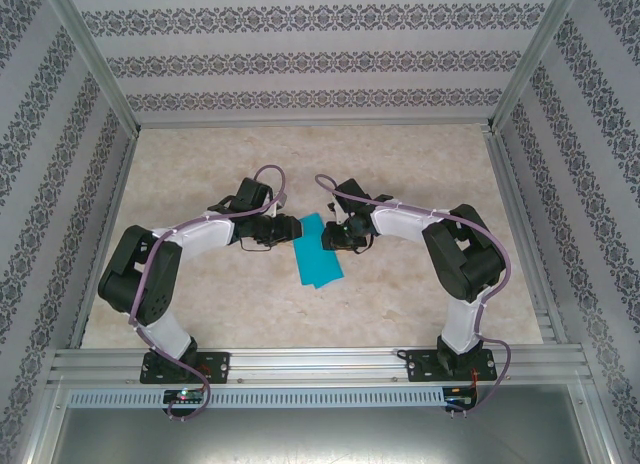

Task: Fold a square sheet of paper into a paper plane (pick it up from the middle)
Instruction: Fold the square sheet of paper in half at the center of the table.

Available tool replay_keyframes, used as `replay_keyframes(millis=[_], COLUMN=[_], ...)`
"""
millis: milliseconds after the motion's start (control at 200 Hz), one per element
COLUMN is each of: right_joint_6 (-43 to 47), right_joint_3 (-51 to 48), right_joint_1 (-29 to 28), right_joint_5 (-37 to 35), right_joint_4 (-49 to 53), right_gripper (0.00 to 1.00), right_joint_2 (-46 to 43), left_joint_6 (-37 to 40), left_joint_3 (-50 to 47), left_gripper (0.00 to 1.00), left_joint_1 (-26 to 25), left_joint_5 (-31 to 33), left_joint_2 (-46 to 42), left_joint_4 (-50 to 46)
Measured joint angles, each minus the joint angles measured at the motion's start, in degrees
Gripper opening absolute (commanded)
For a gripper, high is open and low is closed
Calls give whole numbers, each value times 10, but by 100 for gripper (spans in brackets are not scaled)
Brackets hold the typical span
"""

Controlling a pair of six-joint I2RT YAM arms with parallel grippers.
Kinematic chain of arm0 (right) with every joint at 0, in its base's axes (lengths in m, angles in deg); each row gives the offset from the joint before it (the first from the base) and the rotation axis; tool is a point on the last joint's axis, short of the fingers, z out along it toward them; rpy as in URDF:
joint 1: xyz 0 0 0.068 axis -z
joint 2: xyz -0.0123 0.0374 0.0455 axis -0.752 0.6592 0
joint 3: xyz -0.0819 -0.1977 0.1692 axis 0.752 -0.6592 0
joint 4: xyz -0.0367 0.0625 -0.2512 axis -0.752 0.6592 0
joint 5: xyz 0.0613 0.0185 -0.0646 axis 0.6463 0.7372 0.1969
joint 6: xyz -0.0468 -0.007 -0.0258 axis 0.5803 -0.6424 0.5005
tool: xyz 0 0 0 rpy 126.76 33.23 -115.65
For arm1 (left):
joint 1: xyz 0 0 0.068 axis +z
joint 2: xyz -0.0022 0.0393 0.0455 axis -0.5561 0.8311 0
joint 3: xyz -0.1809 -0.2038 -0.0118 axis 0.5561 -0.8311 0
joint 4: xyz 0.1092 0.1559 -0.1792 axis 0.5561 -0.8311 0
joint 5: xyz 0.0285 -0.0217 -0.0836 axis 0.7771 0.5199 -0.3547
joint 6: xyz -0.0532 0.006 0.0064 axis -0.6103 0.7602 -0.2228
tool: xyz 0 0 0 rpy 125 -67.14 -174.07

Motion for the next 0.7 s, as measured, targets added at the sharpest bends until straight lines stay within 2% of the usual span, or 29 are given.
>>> replay_keyframes(millis=[699], right_joint_6=[-23], right_joint_3=[19], right_joint_1=[-15], right_joint_5=[-1], right_joint_4=[-8], right_gripper=[30], right_joint_2=[10], left_joint_6=[0], left_joint_3=[0], left_gripper=[41], left_joint_1=[0], left_joint_5=[6], left_joint_2=[-5], left_joint_4=[-4])
